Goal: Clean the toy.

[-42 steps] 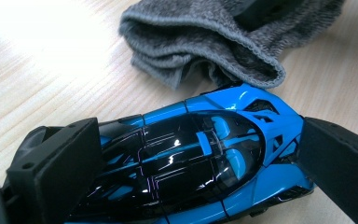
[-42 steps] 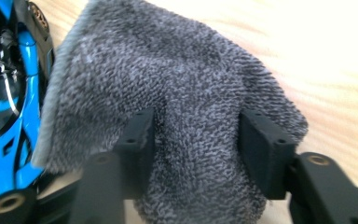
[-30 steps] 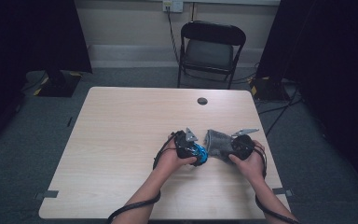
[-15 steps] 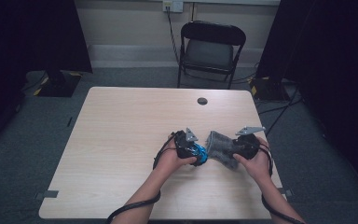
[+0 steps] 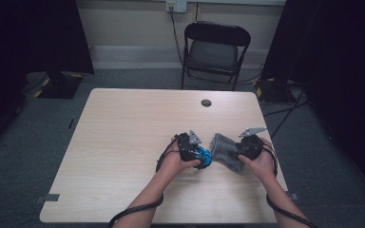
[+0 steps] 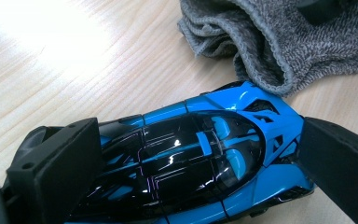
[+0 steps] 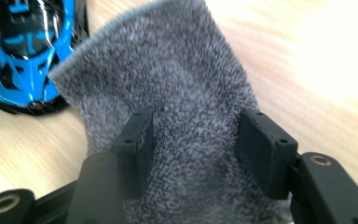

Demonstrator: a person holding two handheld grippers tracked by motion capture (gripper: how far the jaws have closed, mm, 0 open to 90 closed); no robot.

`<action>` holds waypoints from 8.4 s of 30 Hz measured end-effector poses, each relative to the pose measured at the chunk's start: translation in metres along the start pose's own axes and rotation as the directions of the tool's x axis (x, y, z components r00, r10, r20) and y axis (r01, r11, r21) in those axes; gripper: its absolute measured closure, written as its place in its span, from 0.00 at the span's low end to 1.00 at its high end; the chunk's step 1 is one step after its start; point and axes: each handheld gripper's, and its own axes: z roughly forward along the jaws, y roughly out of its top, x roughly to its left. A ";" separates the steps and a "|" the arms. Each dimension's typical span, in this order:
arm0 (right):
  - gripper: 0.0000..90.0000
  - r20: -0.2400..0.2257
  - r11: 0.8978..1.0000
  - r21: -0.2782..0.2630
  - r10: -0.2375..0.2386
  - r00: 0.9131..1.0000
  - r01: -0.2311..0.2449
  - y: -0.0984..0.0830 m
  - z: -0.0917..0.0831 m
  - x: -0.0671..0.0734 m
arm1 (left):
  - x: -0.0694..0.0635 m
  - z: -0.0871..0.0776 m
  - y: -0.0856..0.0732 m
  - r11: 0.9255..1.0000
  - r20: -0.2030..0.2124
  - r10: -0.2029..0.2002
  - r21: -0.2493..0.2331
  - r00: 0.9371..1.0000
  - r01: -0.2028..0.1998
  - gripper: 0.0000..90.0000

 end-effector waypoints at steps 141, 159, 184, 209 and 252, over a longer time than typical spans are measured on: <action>0.85 -0.141 0.954 -0.019 -0.300 0.944 0.300 0.014 0.022 0.030 | 0.000 -0.001 -0.001 0.999 0.051 -0.020 -0.035 0.999 0.021 0.00; 0.85 -0.159 0.970 -0.009 -0.242 0.957 0.244 -0.016 -0.005 0.041 | 0.000 -0.001 -0.001 0.999 0.052 -0.027 -0.035 0.998 0.029 0.00; 0.85 -0.224 0.981 -0.018 -0.193 0.955 0.194 -0.054 -0.041 0.045 | 0.001 -0.001 -0.001 0.999 0.054 -0.032 -0.039 0.998 0.034 0.00; 0.85 -0.119 0.991 -0.136 -0.026 0.993 0.010 0.004 -0.040 -0.003 | 0.001 -0.001 -0.002 0.999 0.056 -0.017 -0.038 0.998 0.019 0.00; 0.83 -0.166 0.967 -0.047 -0.256 0.952 0.252 0.071 0.074 0.039 | 0.003 -0.002 -0.004 0.997 0.076 -0.038 -0.060 0.996 0.043 0.00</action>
